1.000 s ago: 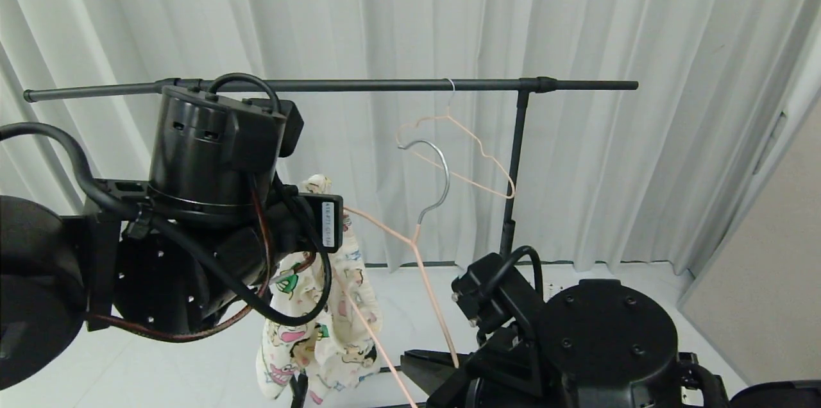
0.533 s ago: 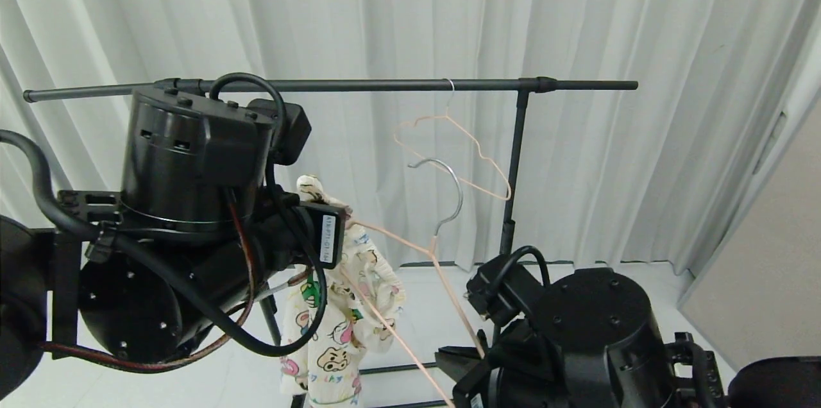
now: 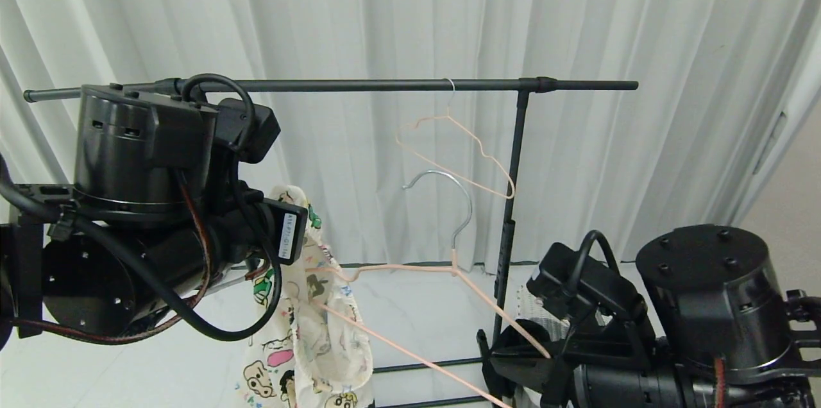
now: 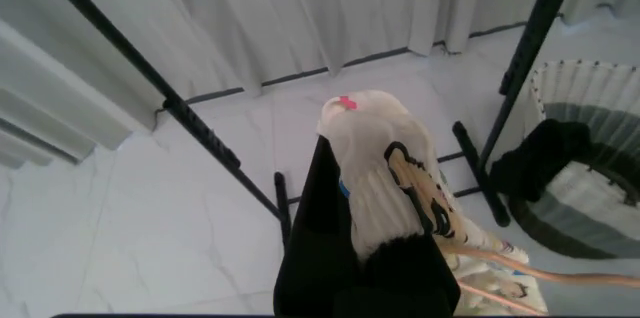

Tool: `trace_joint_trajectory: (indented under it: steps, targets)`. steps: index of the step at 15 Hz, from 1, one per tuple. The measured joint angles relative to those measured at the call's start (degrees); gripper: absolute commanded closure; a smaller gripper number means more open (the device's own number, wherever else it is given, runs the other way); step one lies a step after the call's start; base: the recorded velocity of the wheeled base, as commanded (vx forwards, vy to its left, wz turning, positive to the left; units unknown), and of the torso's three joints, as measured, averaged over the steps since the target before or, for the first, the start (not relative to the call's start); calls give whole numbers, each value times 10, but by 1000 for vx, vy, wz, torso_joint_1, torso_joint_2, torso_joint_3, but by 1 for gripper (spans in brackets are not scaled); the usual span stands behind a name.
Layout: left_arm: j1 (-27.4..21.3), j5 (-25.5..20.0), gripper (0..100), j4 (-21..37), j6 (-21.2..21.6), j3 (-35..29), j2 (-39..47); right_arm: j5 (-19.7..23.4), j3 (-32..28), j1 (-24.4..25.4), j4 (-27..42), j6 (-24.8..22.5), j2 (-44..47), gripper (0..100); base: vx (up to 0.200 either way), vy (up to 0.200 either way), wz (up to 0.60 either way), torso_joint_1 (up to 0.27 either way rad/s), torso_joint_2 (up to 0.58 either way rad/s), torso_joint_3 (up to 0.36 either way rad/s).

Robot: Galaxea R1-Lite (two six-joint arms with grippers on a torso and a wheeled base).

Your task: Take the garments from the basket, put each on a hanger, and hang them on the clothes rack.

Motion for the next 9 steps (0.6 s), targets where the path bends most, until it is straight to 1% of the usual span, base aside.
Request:
trace_joint_trajectory:
  steps: [3,5,7,9]
  targets:
    - [5,-1,100,0,10,5,-2,14,22,-3,-13,-6,-24,100,0,0,0,0,0,0]
    - [8,-18,100,0,12,6,-4,40,43,-5,-15,-18,-50,100,0,0,0,0,0,0]
    - [1,-44,100,0,15,8,-7,45,54,-8,-21,-33,-65,100,0,0,0,0,0,0]
    - [-7,-47,100,0,20,9,-8,43,57,-10,-54,-36,-61,100,0,0,0,0,0,0]
